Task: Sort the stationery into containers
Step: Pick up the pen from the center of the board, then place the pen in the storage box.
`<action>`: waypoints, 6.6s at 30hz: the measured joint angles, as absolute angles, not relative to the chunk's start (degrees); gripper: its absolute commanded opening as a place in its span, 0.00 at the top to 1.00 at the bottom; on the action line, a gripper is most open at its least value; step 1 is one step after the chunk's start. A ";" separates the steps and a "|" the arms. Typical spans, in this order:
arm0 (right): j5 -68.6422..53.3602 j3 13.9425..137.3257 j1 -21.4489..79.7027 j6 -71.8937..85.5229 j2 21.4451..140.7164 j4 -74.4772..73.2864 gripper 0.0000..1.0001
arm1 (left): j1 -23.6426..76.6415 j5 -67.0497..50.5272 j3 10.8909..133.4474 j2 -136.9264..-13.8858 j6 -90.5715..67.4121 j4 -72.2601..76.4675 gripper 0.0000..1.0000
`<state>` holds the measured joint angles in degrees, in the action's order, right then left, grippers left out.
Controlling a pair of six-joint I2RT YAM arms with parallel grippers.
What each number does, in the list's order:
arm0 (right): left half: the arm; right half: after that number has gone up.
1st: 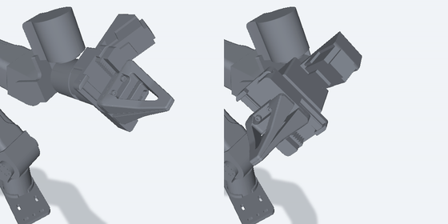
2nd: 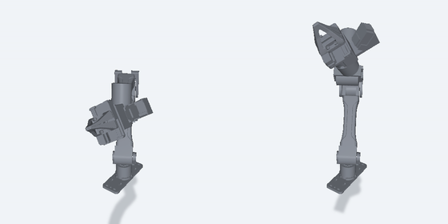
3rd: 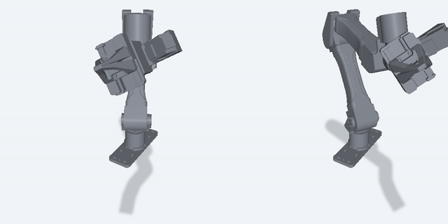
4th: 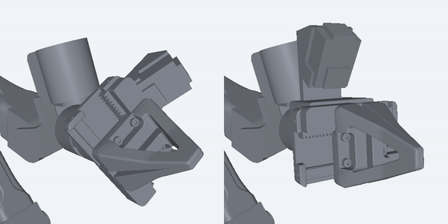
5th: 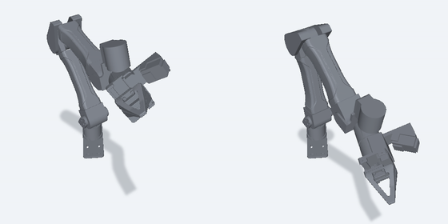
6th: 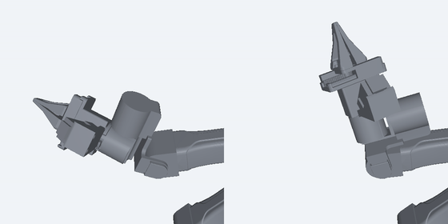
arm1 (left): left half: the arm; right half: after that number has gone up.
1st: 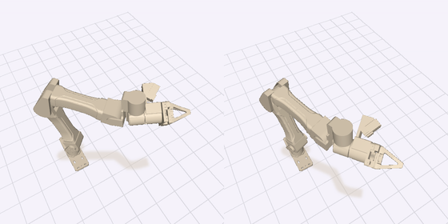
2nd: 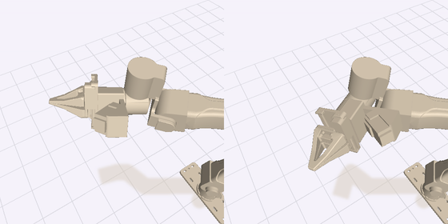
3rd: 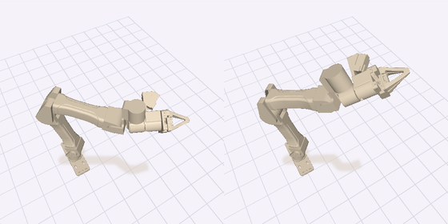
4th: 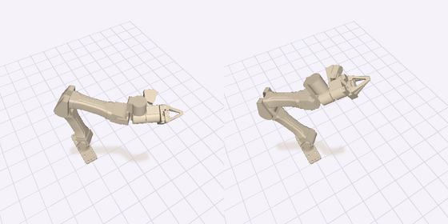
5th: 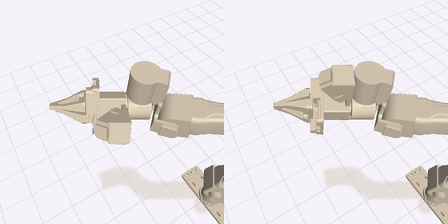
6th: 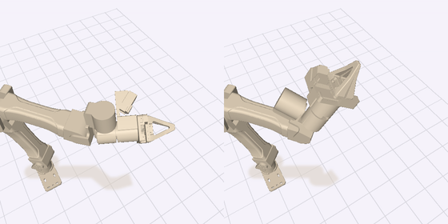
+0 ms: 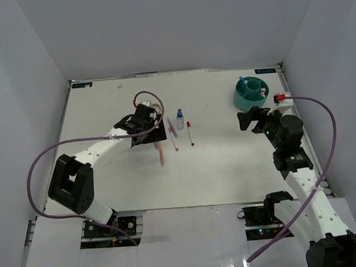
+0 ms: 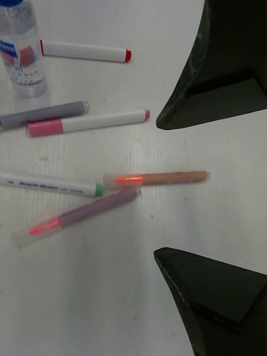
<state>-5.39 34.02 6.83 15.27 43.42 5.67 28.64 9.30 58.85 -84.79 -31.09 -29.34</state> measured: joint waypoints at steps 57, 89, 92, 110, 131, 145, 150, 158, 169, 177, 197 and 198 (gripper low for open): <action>-2.22 30.09 13.63 15.86 39.77 6.13 0.04 | 29.47 12.86 87.83 -119.70 -21.02 -33.39 0.66; -13.67 31.88 14.06 17.06 43.35 6.13 0.02 | 29.45 5.52 83.22 -100.57 -15.33 -26.06 0.82; -17.82 35.62 14.90 18.59 46.96 6.09 0.01 | 29.47 2.20 79.75 -94.96 -13.63 -24.29 0.81; -18.13 69.10 34.54 24.08 78.26 8.40 0.04 | 30.52 -12.23 60.14 -66.92 -5.67 -14.48 0.80; -20.01 73.95 40.47 27.03 89.45 10.11 0.30 | 30.52 -13.50 54.81 -62.37 -5.23 -8.47 0.80; -22.57 73.91 41.15 28.34 89.73 13.21 0.85 | 30.52 -12.58 54.28 -61.60 -5.13 -7.62 0.66; -21.65 73.21 41.21 27.73 89.67 13.43 0.91 | 30.52 -11.97 54.08 -61.60 -5.23 -7.57 0.35; -13.37 72.27 37.41 20.80 86.43 12.12 0.92 | 30.52 -6.94 54.17 -62.06 -6.61 -8.64 0.02; 16.05 73.01 20.80 -4.71 87.15 15.81 0.92 | 25.34 1.74 59.27 -72.62 -13.69 -17.50 0.02; 23.00 79.92 11.62 -17.89 100.95 21.30 0.92 | 21.71 4.47 59.94 -75.37 -16.80 -21.19 0.02; 22.17 85.49 9.78 -20.91 113.14 23.31 0.92 | 21.71 6.66 59.94 -75.24 -16.93 -21.21 0.02; 22.17 85.49 9.74 -20.69 113.32 23.35 0.92 | 21.71 6.68 59.94 -75.24 -16.93 -21.21 0.02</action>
<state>22.17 85.49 9.74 -20.69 113.32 23.35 21.71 6.68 59.94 -75.24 -16.93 -21.21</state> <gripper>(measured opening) 0.217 0.979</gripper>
